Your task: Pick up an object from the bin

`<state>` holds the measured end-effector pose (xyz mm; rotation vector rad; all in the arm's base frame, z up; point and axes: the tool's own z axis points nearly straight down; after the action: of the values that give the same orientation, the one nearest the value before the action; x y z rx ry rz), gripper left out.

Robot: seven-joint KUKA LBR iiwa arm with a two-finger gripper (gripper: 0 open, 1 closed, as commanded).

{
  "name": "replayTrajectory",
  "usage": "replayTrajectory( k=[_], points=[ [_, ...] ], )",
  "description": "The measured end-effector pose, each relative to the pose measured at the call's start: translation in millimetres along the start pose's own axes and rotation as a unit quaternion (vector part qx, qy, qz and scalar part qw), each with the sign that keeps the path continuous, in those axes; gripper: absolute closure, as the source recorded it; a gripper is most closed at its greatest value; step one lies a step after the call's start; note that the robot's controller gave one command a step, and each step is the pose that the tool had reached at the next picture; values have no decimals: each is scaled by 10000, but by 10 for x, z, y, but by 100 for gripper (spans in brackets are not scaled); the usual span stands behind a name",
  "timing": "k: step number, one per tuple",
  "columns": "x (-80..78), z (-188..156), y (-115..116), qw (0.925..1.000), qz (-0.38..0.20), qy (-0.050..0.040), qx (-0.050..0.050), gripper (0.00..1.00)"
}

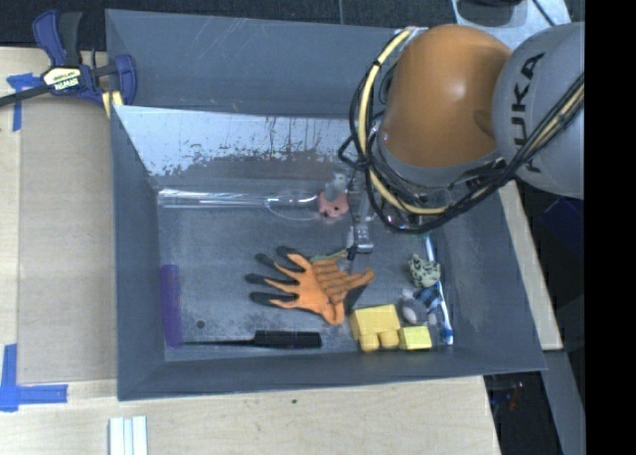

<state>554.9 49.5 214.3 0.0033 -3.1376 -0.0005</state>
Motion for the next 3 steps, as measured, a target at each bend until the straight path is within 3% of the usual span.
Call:
replayTrajectory(
  k=[1,2,3],
  points=[
    [-16,-38,-3,10000,8,-38,-1,0],
    [-64,743,-48,9973,-730,-53,4,0],
    [-61,1418,-52,9968,-798,-38,3,0]
  ],
)
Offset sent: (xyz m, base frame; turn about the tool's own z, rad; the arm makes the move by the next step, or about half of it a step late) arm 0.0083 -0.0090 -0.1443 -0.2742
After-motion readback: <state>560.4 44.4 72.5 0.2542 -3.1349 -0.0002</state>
